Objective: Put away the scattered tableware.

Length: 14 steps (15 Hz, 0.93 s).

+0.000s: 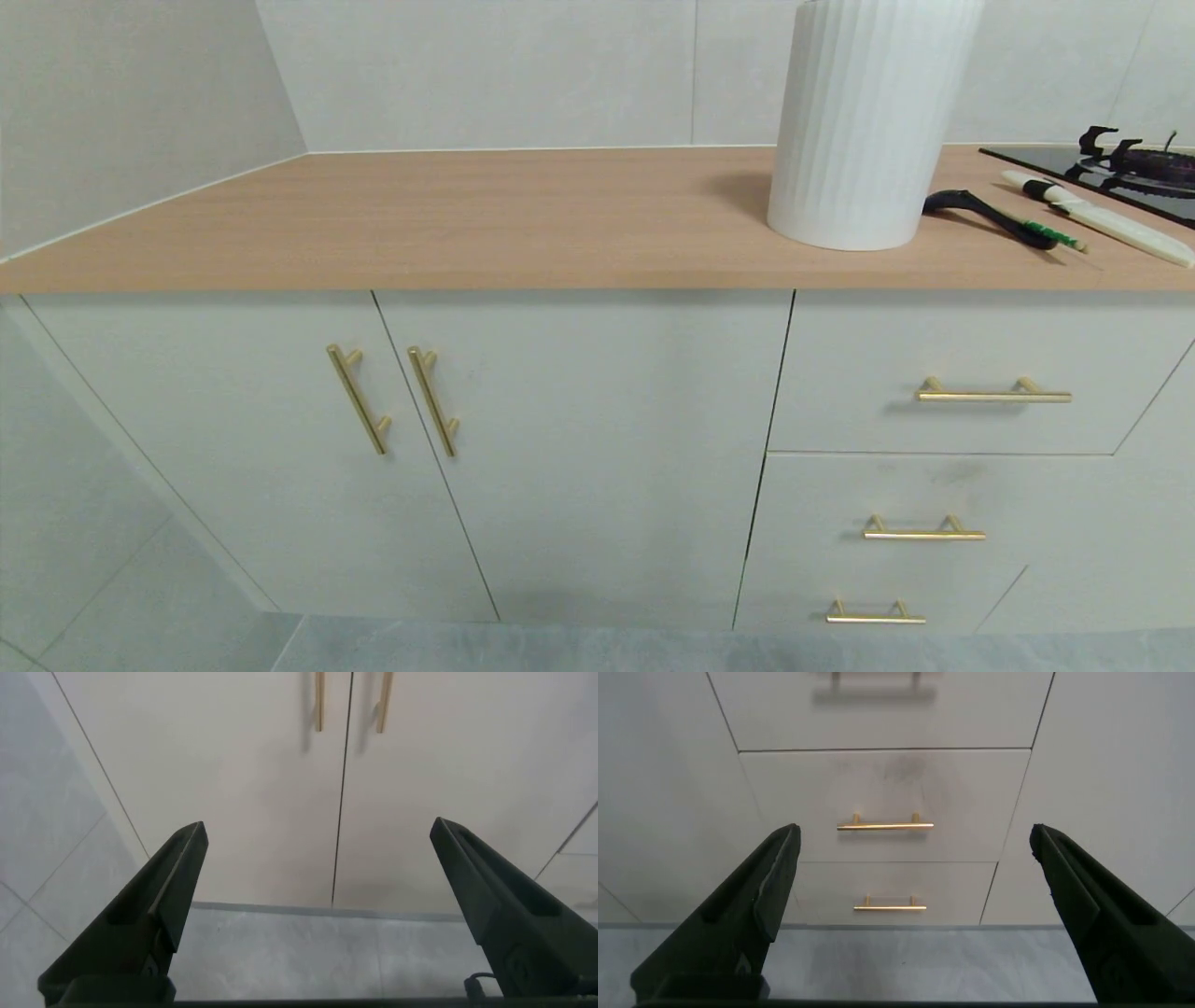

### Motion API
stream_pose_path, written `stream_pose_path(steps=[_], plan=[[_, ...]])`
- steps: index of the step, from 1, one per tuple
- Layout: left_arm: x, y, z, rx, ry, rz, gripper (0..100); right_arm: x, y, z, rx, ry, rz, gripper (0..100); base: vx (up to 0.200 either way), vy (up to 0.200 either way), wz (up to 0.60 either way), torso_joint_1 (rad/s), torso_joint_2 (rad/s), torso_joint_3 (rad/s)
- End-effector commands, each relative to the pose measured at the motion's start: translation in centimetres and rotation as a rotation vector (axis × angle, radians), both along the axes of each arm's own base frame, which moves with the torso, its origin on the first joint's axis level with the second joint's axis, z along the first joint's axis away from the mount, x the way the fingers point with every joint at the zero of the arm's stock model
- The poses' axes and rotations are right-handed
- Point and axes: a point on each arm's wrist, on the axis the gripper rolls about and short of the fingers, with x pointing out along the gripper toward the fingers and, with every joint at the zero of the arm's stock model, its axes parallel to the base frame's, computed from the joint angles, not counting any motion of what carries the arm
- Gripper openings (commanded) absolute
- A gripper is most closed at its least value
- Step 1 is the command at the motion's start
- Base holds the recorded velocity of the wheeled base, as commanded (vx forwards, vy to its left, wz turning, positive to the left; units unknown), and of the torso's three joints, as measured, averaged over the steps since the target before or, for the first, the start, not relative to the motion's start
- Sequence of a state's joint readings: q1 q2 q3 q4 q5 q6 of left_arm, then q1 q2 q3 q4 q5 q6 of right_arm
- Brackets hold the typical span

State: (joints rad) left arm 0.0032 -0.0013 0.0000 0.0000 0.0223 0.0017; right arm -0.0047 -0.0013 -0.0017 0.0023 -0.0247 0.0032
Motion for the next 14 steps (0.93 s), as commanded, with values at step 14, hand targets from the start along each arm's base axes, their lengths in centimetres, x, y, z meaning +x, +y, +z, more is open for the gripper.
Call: stream_pose_path(steps=[14], plan=[[0.0, 0.0, 0.0, 0.000, 0.001, 0.002, 100, 0.1, 0.0, 5.8, 0.000, -0.045, 0.032, 100, 0.000, 0.000, 0.00, 0.000, 0.00, 0.000]])
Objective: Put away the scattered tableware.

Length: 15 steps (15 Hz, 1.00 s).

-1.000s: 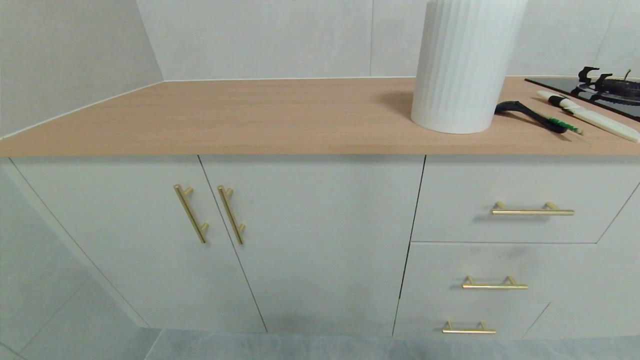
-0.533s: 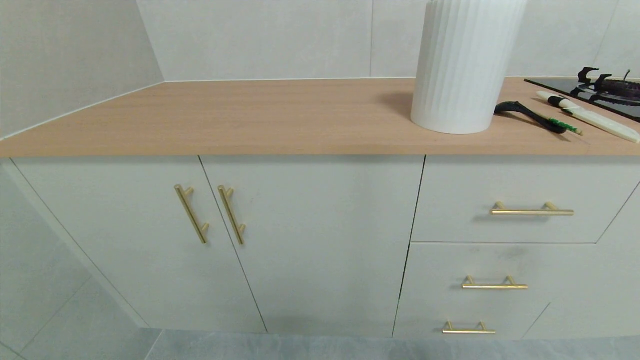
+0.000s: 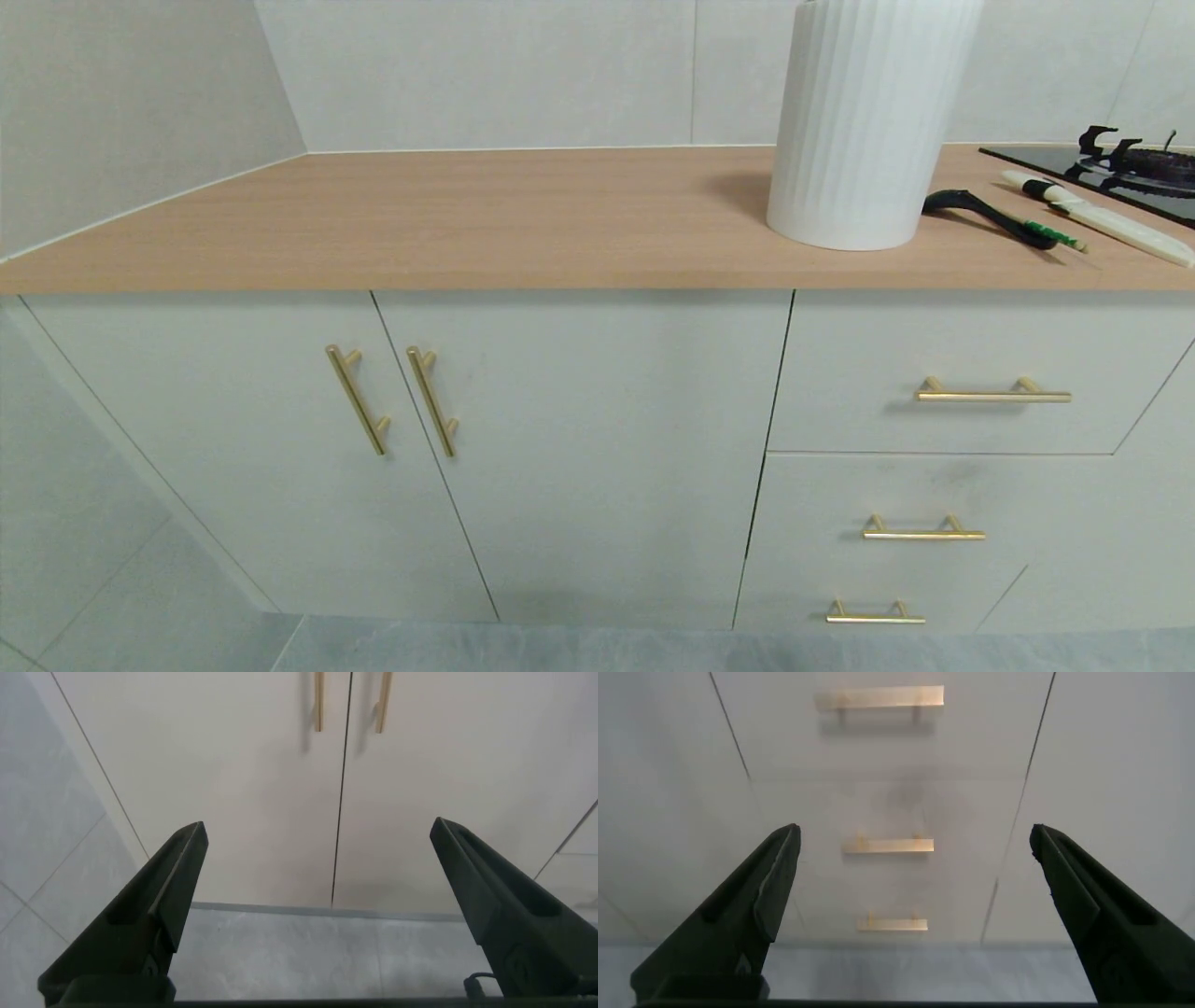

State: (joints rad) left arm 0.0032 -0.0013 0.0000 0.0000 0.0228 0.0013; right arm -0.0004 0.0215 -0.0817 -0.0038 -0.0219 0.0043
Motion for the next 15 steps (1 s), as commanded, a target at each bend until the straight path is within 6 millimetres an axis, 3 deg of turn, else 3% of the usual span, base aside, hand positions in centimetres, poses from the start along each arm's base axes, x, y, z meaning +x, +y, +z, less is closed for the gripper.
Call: stream_pose_path(steps=[1, 3, 6, 10, 15], plan=[[0.0, 0.0, 0.0, 0.000, 0.001, 0.000, 100, 1.3, 0.0, 4.3, -0.003, 0.059, 0.065, 100, 0.000, 0.000, 0.00, 0.000, 0.00, 0.000], [0.0, 0.0, 0.0, 0.000, 0.001, 0.000, 100, 4.9, 0.4, 6.4, -0.003, 0.239, 0.175, 100, 0.000, 0.000, 0.00, 0.000, 0.00, 0.000], [0.0, 0.0, 0.0, 0.000, 0.001, 0.000, 100, 11.1, 1.1, 7.2, -0.007, 0.509, 0.201, 100, 0.000, 0.000, 0.00, 0.000, 0.00, 0.000], [0.0, 0.0, 0.0, 0.000, 0.001, 0.000, 100, 19.5, 2.2, 5.1, -0.013, 0.717, 0.215, 100, 0.000, 0.000, 0.00, 0.000, 0.00, 0.000], [0.0, 0.0, 0.0, 0.000, 0.001, 0.000, 100, 27.0, 3.0, 0.3, -0.018, 0.810, 0.201, 100, 0.000, 0.000, 0.00, 0.000, 0.00, 0.000]])
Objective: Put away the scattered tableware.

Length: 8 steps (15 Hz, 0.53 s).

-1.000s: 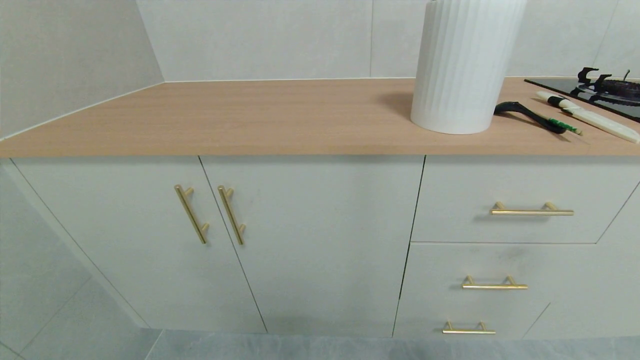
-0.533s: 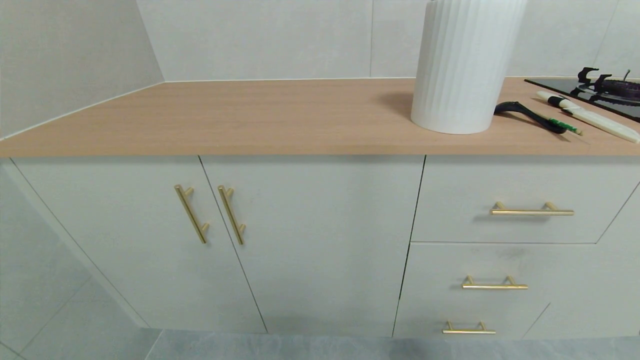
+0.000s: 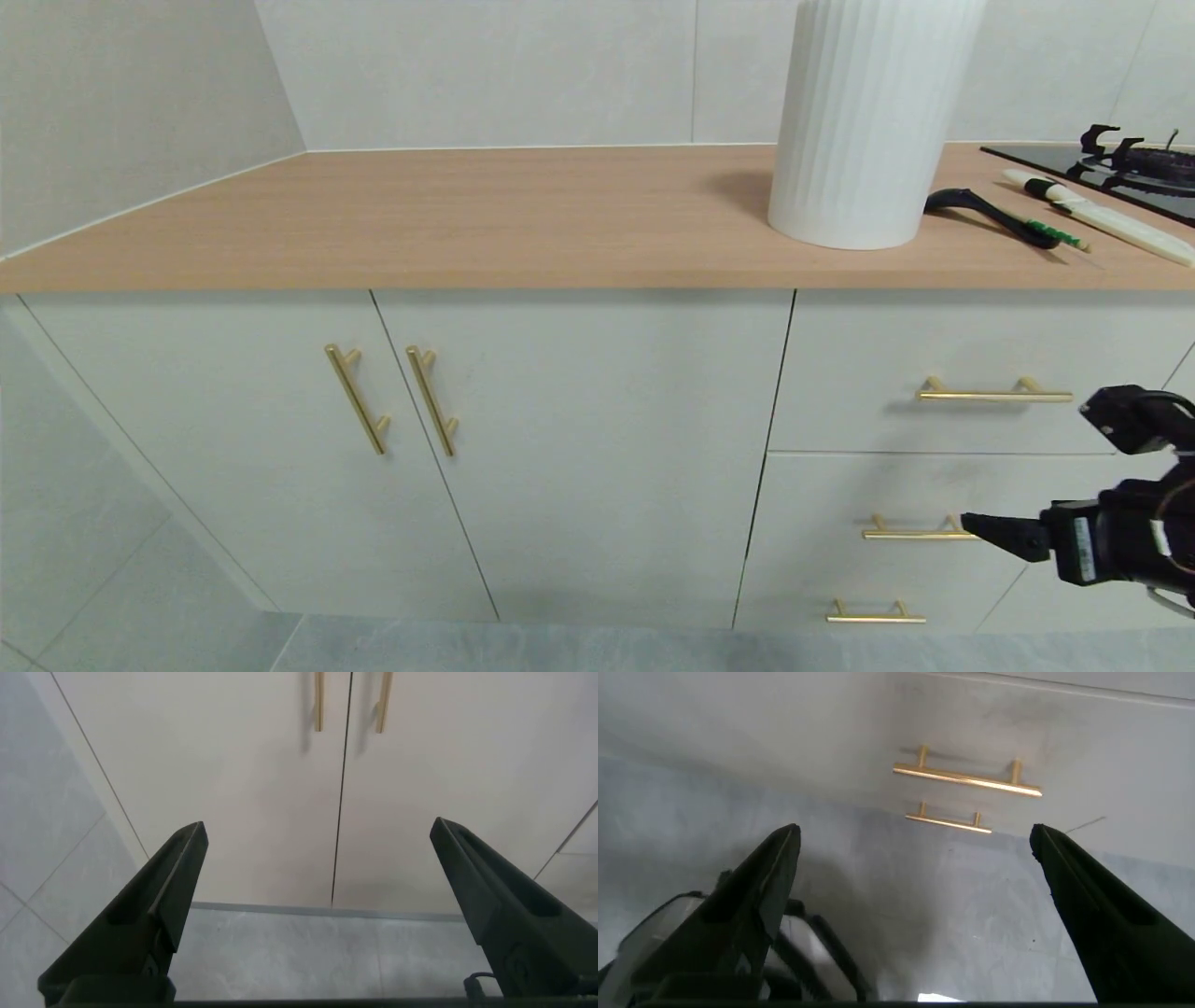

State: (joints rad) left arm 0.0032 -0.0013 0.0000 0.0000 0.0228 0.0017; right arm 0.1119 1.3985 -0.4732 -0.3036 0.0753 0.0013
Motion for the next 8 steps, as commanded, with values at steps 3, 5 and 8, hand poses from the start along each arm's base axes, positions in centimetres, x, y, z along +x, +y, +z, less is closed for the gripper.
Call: stream_pose_path(steps=[3, 5, 8], plan=[[0.0, 0.0, 0.0, 0.000, 0.001, 0.002, 100, 6.2, 0.8, -6.0, -0.027, 0.148, -0.005, 100, 0.000, 0.000, 0.00, 0.000, 0.00, 0.000], [0.0, 0.0, 0.0, 0.000, 0.001, 0.002, 100, 7.0, 0.2, -7.1, -0.043, 0.158, -0.048, 100, 0.000, 0.000, 0.00, 0.000, 0.00, 0.000], [0.0, 0.0, 0.0, 0.000, 0.001, 0.000, 100, 8.0, -0.3, -8.7, -0.102, 0.141, -0.131, 100, 0.000, 0.000, 0.00, 0.000, 0.00, 0.000]])
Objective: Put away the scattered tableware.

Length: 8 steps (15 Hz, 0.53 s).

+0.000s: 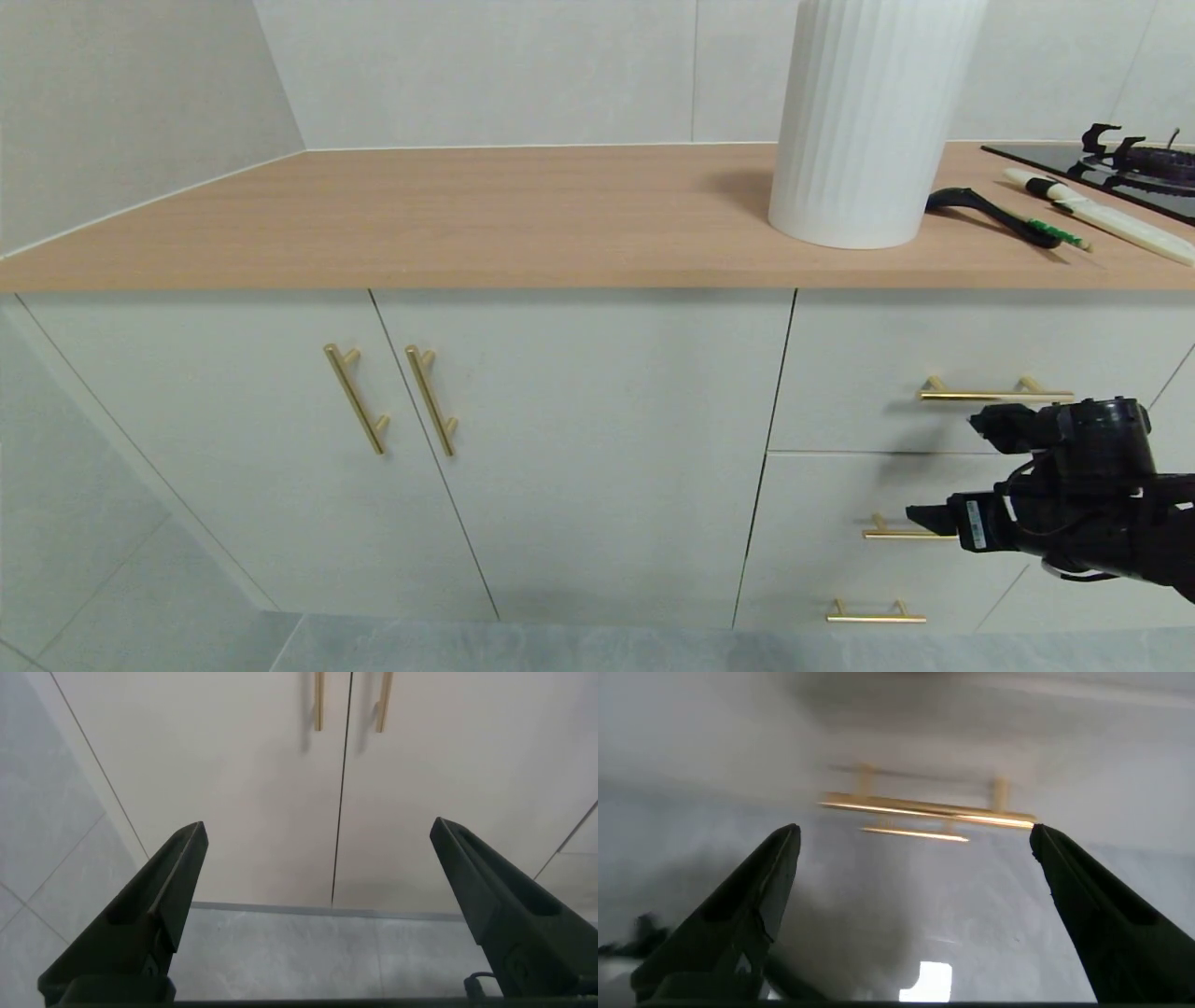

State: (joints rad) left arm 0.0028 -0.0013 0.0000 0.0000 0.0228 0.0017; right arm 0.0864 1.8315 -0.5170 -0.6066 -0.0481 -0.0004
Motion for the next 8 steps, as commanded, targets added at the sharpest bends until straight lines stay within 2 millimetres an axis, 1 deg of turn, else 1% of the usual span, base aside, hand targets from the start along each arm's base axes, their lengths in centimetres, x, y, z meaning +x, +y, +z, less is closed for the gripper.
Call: stream_pose_path(steps=[1, 2, 3, 6, 8], plan=[[0.0, 0.0, 0.0, 0.000, 0.001, 0.002, 100, 0.6, -0.2, -2.4, -0.026, 0.071, -0.025, 100, 0.000, 0.000, 0.00, 0.000, 0.00, 0.000], [0.0, 0.0, 0.0, 0.000, 0.001, 0.001, 100, 0.9, -0.2, -3.4, -0.044, 0.091, -0.042, 100, 0.000, 0.000, 0.00, 0.000, 0.00, 0.000], [0.0, 0.0, 0.0, 0.000, 0.001, 0.001, 100, 1.1, -0.2, -3.9, -0.047, 0.099, -0.044, 100, 0.000, 0.000, 0.00, 0.000, 0.00, 0.000], [0.0, 0.0, 0.0, 0.000, 0.001, 0.001, 100, 2.5, -0.2, -5.6, -0.059, 0.032, -0.079, 100, 0.000, 0.000, 0.00, 0.000, 0.00, 0.000], [0.0, 0.0, 0.0, 0.000, 0.001, 0.001, 100, 2.9, -0.3, -6.4, -0.063, -0.001, -0.095, 100, 0.000, 0.000, 0.00, 0.000, 0.00, 0.000]])
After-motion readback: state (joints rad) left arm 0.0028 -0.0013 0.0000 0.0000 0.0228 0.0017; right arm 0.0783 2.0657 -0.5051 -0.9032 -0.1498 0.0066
